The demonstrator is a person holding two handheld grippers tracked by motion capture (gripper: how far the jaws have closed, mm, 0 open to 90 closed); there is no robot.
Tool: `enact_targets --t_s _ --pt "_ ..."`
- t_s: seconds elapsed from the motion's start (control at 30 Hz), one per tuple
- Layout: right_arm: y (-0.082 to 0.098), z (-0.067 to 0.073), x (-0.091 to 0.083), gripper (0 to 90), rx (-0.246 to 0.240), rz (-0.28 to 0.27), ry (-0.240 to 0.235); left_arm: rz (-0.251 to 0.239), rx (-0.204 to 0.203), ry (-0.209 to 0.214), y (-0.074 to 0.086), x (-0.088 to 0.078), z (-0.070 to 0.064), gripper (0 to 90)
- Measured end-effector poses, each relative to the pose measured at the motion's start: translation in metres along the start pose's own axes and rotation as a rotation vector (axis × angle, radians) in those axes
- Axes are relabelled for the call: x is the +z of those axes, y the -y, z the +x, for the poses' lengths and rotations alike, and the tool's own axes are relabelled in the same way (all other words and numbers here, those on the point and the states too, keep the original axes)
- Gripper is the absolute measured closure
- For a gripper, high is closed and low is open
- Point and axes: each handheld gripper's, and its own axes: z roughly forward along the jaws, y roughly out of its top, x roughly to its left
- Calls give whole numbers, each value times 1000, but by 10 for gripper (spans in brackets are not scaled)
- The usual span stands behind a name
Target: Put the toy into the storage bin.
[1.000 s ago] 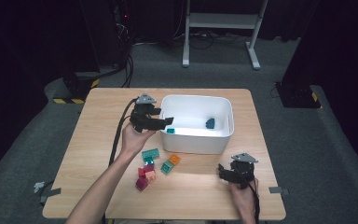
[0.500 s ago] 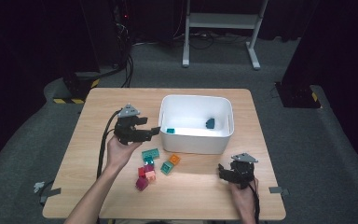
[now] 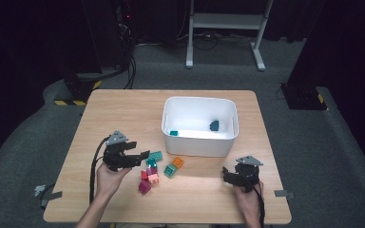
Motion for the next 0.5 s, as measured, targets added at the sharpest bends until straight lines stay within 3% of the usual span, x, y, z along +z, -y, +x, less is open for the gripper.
enact_targets --t_s 0.27,0.5 --pt "0 0 0 177 -1 0 -1 54 -26 -20 34 6 -2 289" --pt "0 0 0 177 -1 0 -1 83 -30 -34 50 13 -5 287"
